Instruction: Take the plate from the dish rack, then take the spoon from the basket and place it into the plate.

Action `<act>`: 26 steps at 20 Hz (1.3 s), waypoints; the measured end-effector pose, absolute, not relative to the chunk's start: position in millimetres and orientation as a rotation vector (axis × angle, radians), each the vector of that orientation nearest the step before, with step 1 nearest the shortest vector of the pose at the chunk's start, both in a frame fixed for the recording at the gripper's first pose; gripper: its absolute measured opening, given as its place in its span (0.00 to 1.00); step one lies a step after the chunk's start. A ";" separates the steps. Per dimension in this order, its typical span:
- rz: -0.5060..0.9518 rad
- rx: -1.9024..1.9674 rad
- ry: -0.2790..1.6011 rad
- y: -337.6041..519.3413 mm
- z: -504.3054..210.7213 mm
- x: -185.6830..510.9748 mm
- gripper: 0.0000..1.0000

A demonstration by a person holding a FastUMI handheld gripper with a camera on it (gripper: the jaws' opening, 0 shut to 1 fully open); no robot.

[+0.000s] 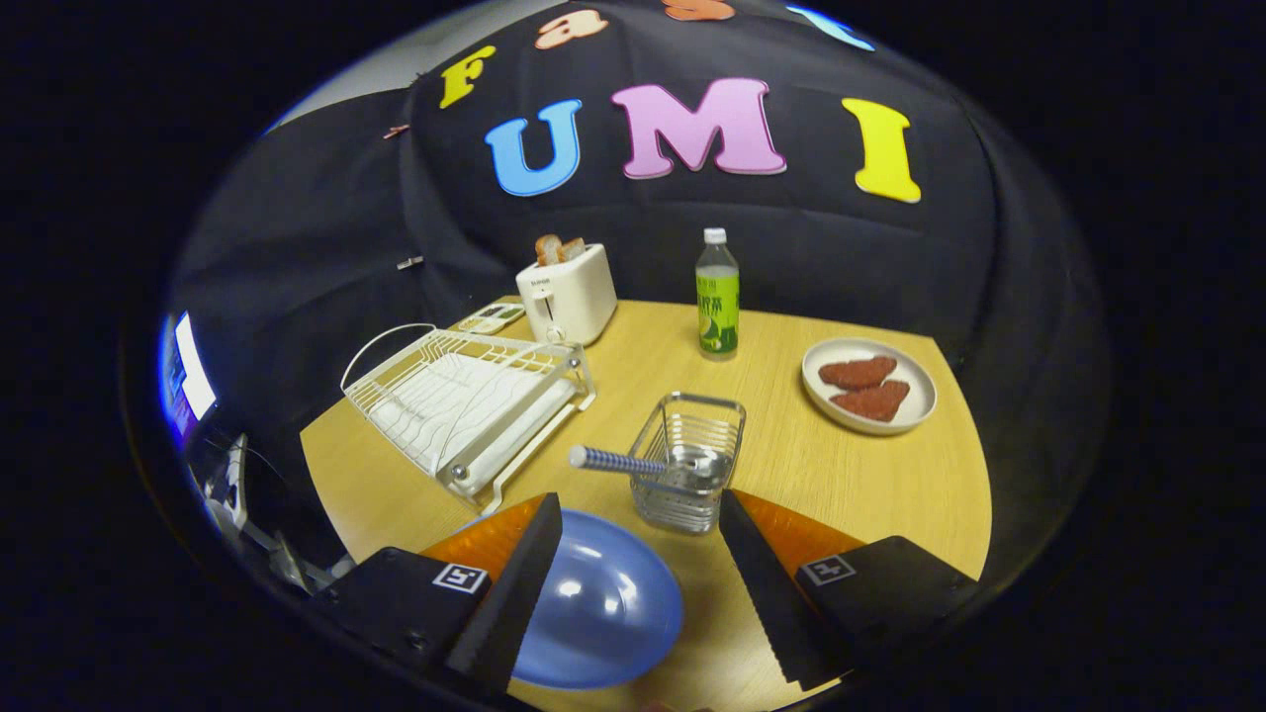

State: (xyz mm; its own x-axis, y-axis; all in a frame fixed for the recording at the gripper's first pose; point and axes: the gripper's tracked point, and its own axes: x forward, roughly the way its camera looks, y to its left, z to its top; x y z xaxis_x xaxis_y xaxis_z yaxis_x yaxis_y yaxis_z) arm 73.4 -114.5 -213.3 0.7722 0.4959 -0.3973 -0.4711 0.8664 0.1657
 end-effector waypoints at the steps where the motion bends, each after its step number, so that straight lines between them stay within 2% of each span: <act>1: 0.533 0.024 0.420 -109.4 -213.4 77.9 0.98; 5: 0.553 -0.117 0.408 -92.7 -234.0 93.8 0.99; 9: 0.557 -0.133 0.357 -78.3 -231.1 113.3 0.93; 11: 0.546 -0.157 0.326 -74.5 -232.7 126.6 0.86; 13: 0.541 -0.182 0.320 -70.7 -241.3 133.5 0.71; 15: 0.536 -0.202 0.320 -69.2 -247.1 138.1 0.69; 18: 0.541 -0.183 0.308 -63.4 -243.2 138.7 0.48; 25: 0.481 -0.238 0.281 -70.1 -228.0 146.9 0.24; 26: 0.479 -0.222 0.301 -69.8 -229.3 147.3 0.18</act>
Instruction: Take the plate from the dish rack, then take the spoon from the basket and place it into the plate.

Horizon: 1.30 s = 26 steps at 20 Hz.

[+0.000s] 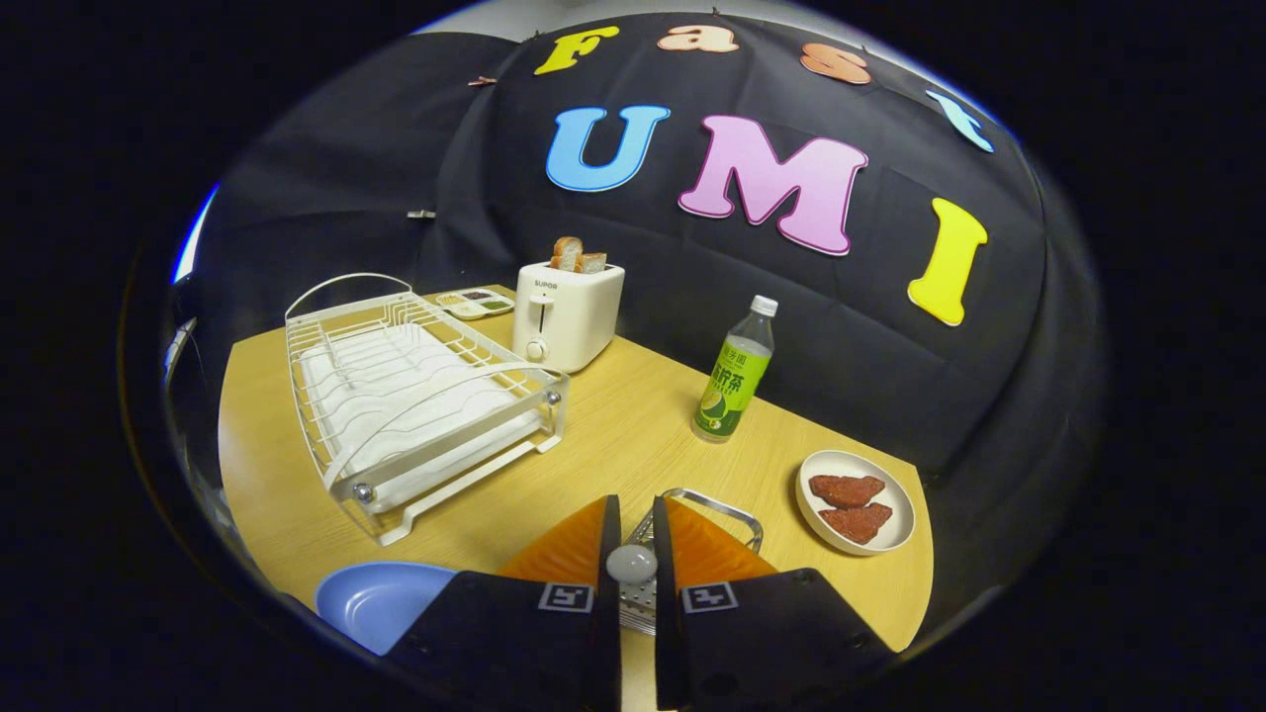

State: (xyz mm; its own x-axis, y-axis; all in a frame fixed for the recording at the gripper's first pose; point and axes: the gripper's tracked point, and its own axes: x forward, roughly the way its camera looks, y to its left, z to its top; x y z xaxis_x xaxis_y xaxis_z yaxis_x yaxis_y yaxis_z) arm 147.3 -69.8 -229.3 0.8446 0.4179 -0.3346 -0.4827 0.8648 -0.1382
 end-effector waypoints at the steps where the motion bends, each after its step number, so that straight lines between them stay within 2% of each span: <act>1: 0.475 -0.213 0.315 -73.1 -229.1 147.3 0.17; 8: 0.493 -0.134 0.366 -84.8 -213.3 144.4 0.13; 12: 0.505 -0.105 0.318 -92.6 -173.4 137.1 0.13; 18: 0.622 -0.050 0.227 -86.9 -109.7 106.2 0.13; 26: 0.784 -0.072 0.282 -58.2 -137.8 52.5 0.13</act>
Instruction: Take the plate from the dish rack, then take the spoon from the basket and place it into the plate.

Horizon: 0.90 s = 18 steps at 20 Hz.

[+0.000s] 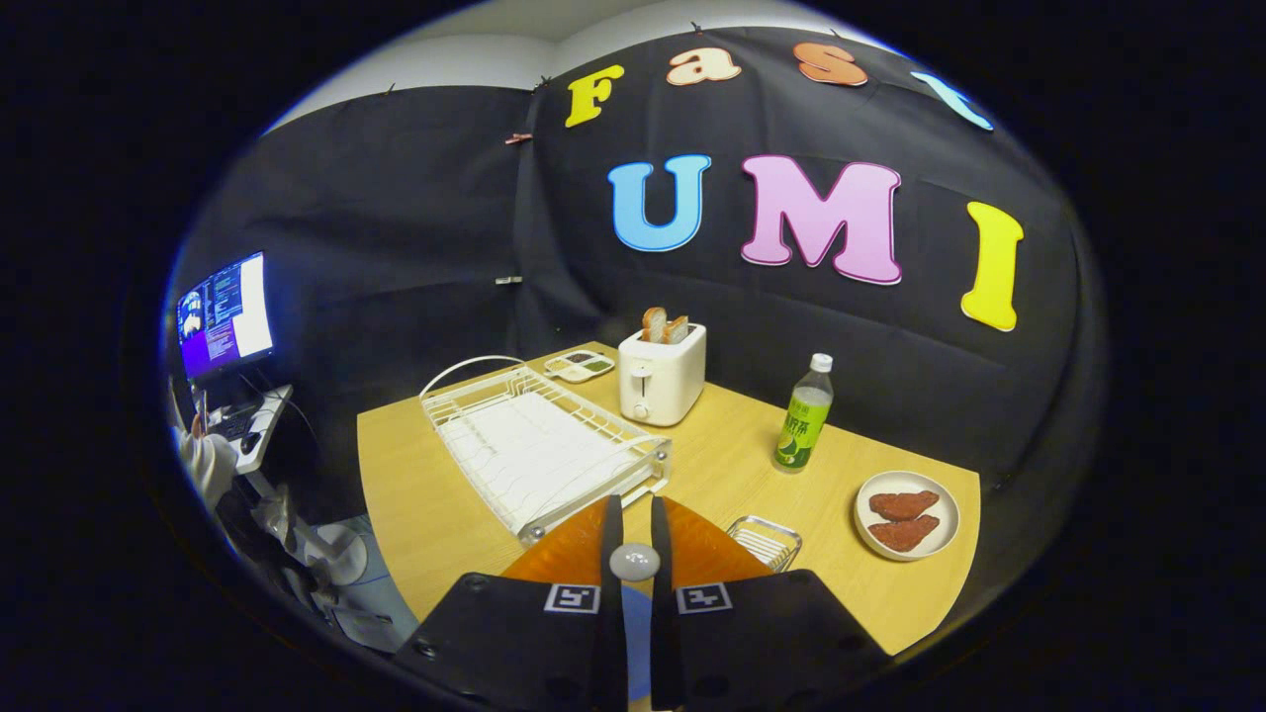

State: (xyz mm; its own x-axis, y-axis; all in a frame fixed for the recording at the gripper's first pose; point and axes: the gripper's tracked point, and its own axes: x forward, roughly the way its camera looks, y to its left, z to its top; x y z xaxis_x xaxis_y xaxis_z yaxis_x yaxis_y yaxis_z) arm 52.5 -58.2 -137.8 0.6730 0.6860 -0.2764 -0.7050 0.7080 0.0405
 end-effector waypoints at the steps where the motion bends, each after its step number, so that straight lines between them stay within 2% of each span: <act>1: 0.792 -0.088 0.293 -55.7 -147.8 48.9 0.13; 11: 0.842 -0.272 0.400 -38.2 -232.5 20.0 0.14; 18: 0.874 -0.337 0.416 -36.9 -246.0 -4.4 0.23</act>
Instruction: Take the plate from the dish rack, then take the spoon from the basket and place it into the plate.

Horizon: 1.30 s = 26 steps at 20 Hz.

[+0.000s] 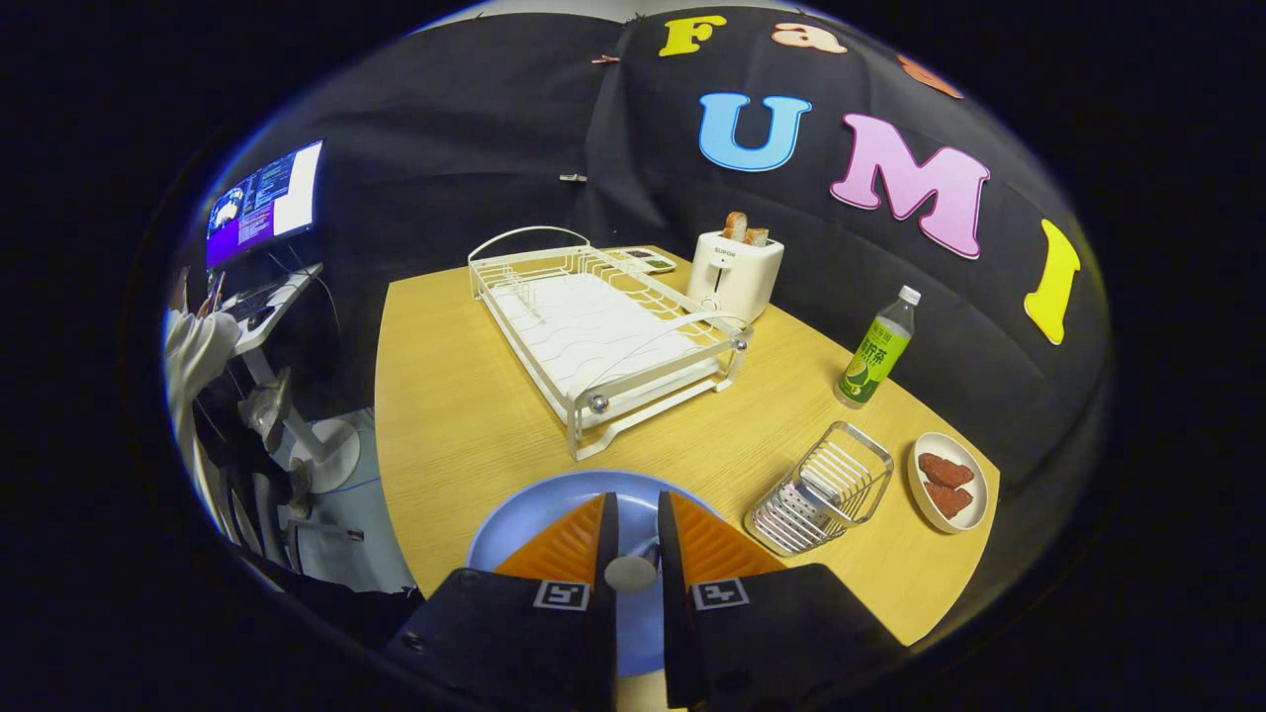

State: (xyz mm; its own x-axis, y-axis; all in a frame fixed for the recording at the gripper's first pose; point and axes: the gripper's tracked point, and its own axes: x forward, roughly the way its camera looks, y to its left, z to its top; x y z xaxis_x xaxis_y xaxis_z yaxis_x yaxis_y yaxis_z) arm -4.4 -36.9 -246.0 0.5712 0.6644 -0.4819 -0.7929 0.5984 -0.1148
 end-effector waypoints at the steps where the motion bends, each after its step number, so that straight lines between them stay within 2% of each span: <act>1: 0.874 -0.336 0.420 -38.6 -246.4 -4.6 0.23; 4: 0.867 -0.296 0.450 -39.9 -246.2 -2.4 0.23; 6: 0.873 -0.246 0.505 -35.8 -251.2 -4.9 0.29; 10: 0.847 -0.181 0.493 -37.0 -231.7 -2.1 0.89; 12: 0.833 -0.127 0.476 -33.1 -215.0 -1.3 0.99; 18: 0.679 0.001 0.408 -33.2 -149.1 14.7 0.99; 26: 0.376 0.139 0.276 -47.7 -58.8 26.8 0.98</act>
